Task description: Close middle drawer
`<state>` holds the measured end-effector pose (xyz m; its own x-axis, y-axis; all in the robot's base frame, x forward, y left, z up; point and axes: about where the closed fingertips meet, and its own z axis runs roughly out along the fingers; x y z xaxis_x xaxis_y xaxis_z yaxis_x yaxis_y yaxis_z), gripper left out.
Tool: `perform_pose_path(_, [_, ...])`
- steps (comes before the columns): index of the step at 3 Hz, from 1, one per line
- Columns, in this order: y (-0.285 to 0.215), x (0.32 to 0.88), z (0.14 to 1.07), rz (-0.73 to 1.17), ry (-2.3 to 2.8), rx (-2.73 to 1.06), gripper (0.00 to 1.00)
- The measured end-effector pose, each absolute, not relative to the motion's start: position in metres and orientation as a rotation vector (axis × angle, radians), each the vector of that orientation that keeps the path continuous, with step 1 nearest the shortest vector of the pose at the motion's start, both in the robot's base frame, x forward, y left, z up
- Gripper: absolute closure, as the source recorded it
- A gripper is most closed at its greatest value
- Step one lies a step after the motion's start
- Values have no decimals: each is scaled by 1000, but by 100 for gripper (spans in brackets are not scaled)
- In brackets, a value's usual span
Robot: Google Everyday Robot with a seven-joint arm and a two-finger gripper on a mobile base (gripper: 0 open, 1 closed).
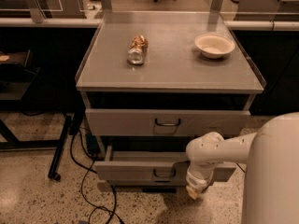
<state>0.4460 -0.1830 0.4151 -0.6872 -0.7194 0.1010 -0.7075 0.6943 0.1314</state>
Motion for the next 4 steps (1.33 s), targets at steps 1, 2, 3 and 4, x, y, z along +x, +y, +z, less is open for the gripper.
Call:
perform_pose_path(1, [-182,451,414,-77,-2771,1157,95])
perform_pose_path(2, [-181,465,415,-12,-2807,1150,100])
perform_pose_path(3, [-190,488,425,41,-2904,1087,100])
perform_pose_path(4, [-195,508,431,80,-2972,1044,100])
